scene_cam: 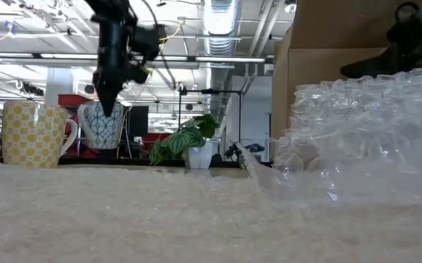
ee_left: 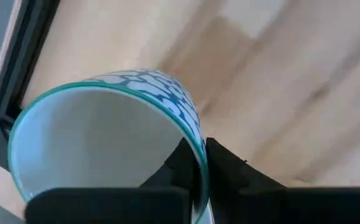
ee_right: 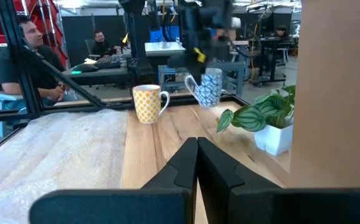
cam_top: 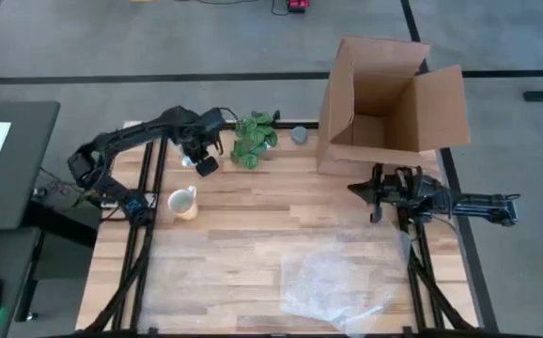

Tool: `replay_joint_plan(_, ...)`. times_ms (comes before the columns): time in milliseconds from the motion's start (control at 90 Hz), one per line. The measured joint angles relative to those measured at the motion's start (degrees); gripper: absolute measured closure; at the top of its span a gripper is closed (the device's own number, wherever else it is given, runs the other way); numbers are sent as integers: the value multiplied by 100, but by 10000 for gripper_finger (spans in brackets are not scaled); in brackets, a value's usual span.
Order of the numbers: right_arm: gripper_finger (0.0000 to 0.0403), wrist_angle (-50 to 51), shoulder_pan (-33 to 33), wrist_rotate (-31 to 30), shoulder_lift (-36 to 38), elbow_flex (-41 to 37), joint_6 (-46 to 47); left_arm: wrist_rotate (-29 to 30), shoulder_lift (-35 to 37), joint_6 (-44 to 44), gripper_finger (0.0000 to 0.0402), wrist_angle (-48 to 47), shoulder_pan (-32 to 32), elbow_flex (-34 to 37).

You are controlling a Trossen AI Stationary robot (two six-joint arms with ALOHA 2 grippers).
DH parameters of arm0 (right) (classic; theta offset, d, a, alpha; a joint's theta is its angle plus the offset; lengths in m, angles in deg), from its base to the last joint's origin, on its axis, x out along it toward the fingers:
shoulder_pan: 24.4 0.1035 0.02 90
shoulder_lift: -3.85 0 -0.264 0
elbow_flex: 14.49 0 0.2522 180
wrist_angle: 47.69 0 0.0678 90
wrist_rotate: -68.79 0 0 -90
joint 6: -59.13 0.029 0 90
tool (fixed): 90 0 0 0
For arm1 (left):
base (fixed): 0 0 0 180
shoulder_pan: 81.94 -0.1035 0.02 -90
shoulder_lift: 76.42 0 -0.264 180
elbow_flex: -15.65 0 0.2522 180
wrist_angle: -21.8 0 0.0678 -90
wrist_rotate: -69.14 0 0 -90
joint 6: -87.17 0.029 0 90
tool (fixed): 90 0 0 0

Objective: Wrap mug
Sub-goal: Put the blue cup beside the orange cup

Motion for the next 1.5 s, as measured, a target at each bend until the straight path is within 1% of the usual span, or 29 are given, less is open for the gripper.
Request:
replay_joint_plan(144,403,0,-1,0,1,-1,0,-91,209,-453,400,-10,979,-44)
replay_joint_plan(256,403,0,-1,0,-1,-1,-2,-182,193,-786,401,44,1711,-47)
replay_joint_plan(344,403,0,1,0,-1,-1,-2,-243,126,-974,401,301,2215,-47)
replay_joint_plan(456,403,-1,-1,0,1,0,0,-323,25,-1165,399,602,2681,-40)
replay_joint_plan(611,403,0,0,0,0,-1,0,-343,-121,-1371,398,662,2992,-26)
replay_joint_plan(822,403,1,1,2,-2,2,0,-290,-462,-1318,397,718,3024,80)
replay_joint_plan(956,403,2,-1,2,0,1,0,-250,-594,-1194,397,609,2885,250)
replay_joint_plan(1056,403,2,0,1,-2,-1,-1,-49,-574,-1157,397,461,2727,340)
replay_joint_plan(1200,403,2,-1,0,2,0,0,46,-509,-955,397,421,2312,355)
replay_joint_plan(1500,403,2,-1,1,2,-1,0,-6,-505,-406,397,279,1164,446)
